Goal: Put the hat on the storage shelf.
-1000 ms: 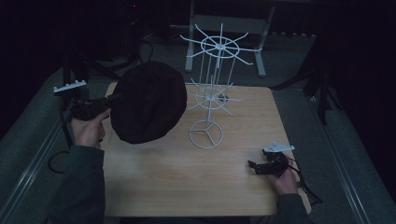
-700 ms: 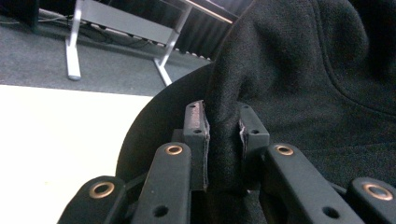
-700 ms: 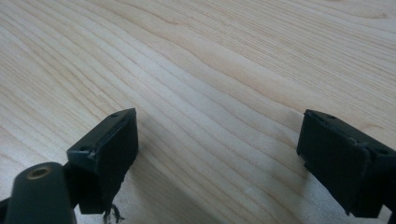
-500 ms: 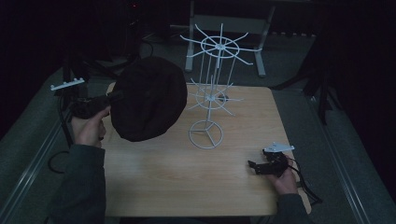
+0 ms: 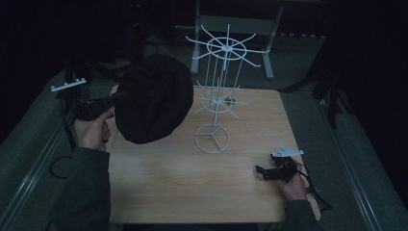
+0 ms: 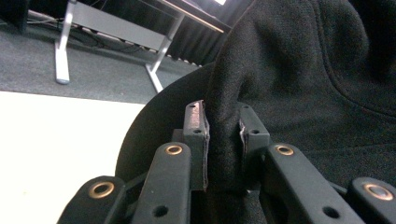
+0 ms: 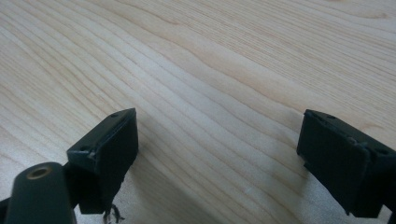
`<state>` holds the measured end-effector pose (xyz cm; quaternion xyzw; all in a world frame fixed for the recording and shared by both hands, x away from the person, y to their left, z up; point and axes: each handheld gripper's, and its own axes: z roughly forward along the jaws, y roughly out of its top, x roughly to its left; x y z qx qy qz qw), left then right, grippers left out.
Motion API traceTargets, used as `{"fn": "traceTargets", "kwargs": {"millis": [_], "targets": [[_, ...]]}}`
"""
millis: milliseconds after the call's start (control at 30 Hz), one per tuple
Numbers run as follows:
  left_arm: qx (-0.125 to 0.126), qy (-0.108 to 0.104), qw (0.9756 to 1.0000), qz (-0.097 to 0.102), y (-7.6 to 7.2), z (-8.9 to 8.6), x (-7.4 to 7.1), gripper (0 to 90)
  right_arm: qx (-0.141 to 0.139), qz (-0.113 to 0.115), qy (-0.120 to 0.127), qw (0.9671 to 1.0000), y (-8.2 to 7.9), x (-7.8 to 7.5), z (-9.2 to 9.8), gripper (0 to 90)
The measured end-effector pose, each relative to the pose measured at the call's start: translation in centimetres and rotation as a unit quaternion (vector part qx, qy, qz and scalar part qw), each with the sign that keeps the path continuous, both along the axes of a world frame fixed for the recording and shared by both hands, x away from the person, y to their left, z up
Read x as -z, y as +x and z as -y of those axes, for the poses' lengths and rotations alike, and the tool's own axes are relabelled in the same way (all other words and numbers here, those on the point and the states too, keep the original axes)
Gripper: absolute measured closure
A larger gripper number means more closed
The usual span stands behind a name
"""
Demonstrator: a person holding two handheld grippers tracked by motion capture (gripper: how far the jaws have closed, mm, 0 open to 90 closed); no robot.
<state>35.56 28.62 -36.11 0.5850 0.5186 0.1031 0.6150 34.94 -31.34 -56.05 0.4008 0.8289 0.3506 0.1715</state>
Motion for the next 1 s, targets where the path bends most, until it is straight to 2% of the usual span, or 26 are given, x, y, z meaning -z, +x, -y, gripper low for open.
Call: {"fn": "traceTargets", "kwargs": {"millis": [367,1000], "targets": [[0.001,-0.028,0.9996,0.002,0.0,0.1,-0.4,78.5,0.000,0.000,0.000,1.0000,0.0,0.0,0.0,12.5],[0.001,-0.039,0.9992,0.006,0.1,0.3,-1.3,78.4,0.000,0.000,0.000,1.0000,0.0,0.0,0.0,12.5]]}}
